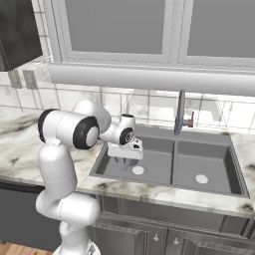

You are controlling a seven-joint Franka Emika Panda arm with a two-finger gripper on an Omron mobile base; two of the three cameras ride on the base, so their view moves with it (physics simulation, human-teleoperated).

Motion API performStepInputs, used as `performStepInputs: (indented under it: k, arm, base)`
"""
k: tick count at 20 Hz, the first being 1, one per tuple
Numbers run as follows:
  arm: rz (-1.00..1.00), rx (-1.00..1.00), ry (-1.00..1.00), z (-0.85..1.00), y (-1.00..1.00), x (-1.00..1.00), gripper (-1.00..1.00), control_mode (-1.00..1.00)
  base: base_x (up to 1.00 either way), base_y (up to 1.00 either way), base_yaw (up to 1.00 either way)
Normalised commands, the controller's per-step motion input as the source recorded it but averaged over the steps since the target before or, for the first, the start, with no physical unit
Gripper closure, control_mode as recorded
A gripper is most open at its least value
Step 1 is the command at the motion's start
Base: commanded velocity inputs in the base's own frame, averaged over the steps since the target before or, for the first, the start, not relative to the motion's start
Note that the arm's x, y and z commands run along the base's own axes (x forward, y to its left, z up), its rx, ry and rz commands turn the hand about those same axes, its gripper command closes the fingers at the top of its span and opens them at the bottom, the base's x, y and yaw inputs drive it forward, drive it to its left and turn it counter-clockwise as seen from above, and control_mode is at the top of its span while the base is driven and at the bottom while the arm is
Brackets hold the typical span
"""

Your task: Move any existing items from the left basin to the right basin for drying. Then move the mug from the counter to the left basin of the sink for washing.

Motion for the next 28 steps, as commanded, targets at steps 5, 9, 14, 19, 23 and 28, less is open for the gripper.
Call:
performStepInputs:
  k: [5, 9, 14, 19, 23, 28]
  arm:
    - [0.0, 0.0, -0.03, -0.14, 0.0, 0.04, -1.0, -1.0]
    - [0.0, 0.0, -0.05, -0.02, 0.0, 0.03, -1.0, -1.0]
    - [0.0, 0.0, -0.03, -0.07, 0.0, 0.09, -1.0, -1.0]
    - [0.0, 0.0, -0.02, -0.12, 0.0, 0.12, -1.0, -1.0]
    - [0.0, 0.0, 0.0, -0.06, 0.0, 0.13, -1.0, -1.0]
    - [0.0, 0.0, 0.0, -0.04, 0.0, 0.11, -1.0, -1.0]
  base:
    - [0.0, 0.0, 0.0]
    - [0.0, 0.0, 0.0]
    - [0.0, 0.0, 0.0]
    - [0.0, 0.0, 0.0]
    - [0.0, 0.0, 0.0]
    - [0.0, 0.0, 0.0]
